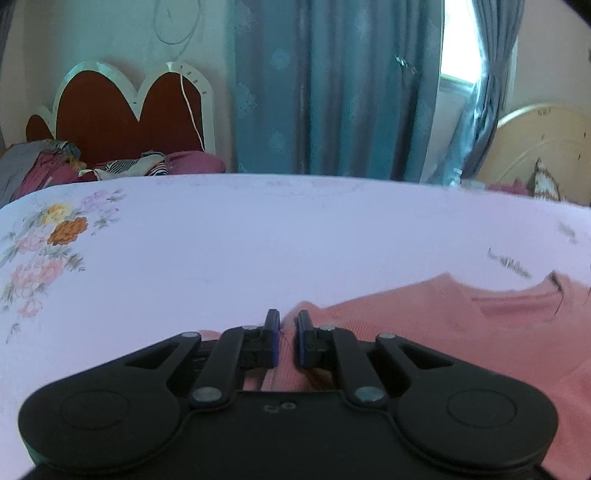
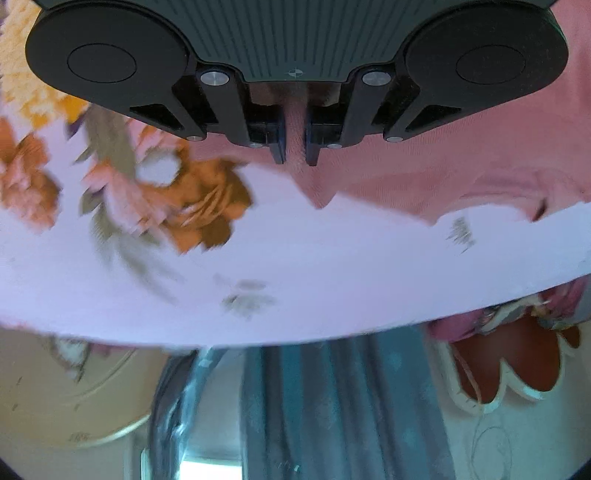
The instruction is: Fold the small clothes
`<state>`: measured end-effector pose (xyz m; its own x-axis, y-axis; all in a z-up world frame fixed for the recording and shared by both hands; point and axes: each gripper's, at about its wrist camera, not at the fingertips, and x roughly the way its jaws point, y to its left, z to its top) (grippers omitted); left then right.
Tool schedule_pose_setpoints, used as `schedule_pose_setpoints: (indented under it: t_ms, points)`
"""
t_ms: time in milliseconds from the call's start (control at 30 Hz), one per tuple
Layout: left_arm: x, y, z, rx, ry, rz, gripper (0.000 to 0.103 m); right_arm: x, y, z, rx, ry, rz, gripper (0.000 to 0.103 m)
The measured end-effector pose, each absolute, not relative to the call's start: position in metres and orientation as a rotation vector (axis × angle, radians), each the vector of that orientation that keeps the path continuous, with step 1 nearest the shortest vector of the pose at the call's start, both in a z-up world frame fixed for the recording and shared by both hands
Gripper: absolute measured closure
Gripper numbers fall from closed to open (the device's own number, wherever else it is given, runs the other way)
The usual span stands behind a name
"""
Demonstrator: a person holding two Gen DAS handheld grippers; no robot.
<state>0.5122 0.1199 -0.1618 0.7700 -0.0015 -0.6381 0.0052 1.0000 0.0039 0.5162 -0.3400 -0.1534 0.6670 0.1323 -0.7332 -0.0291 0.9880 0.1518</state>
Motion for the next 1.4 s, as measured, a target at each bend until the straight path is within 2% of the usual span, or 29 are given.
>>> schedule_pose_setpoints:
  t_ms: [167,267,333,367,400,467,633,833,900,967,1233,1400]
  points:
    - [0.511,0.116,-0.17,0.062,0.7,0.022,0.092,0.516,-0.338,-0.161,0.146,0.832,0.061,0.094]
    - [0.505,0.113,-0.162,0.085,0.71,-0.003,0.082,0.507,-0.343,-0.145,0.162,0.829,0.079,0.092]
    - [0.5,0.113,-0.156,0.083,0.713,-0.014,0.074,0.497,-0.344,-0.133,0.168,0.807,0.077,0.071]
    - [0.495,0.113,-0.152,0.081,0.712,-0.02,0.064,0.489,-0.343,-0.126,0.161,0.79,0.081,0.068]
    - [0.49,0.112,-0.148,0.083,0.705,-0.021,0.047,0.481,-0.342,-0.12,0.164,0.78,0.095,0.067]
    - [0.473,0.107,-0.136,0.082,0.67,-0.032,0.037,0.465,-0.337,-0.112,0.156,0.773,0.12,0.067]
    - [0.435,0.085,-0.122,0.062,0.687,-0.132,0.037,0.423,-0.31,-0.107,0.14,0.795,0.186,0.067]
    - [0.384,0.05,-0.143,0.114,0.739,-0.187,0.037,0.382,-0.297,-0.123,0.136,0.83,0.174,0.067]
    - [0.374,0.049,-0.153,0.131,0.754,-0.177,0.036,0.374,-0.295,-0.131,0.082,0.873,0.138,0.067]
    - [0.37,0.053,-0.163,0.14,0.78,-0.15,0.029,0.367,-0.295,-0.141,-0.002,0.9,0.118,0.067]
    - [0.354,0.069,-0.161,0.125,0.794,-0.079,0.03,0.338,-0.307,-0.144,-0.112,0.961,0.099,0.067]
    - [0.35,0.068,-0.155,0.114,0.818,-0.049,0.031,0.331,-0.315,-0.134,-0.033,0.975,0.117,0.067]
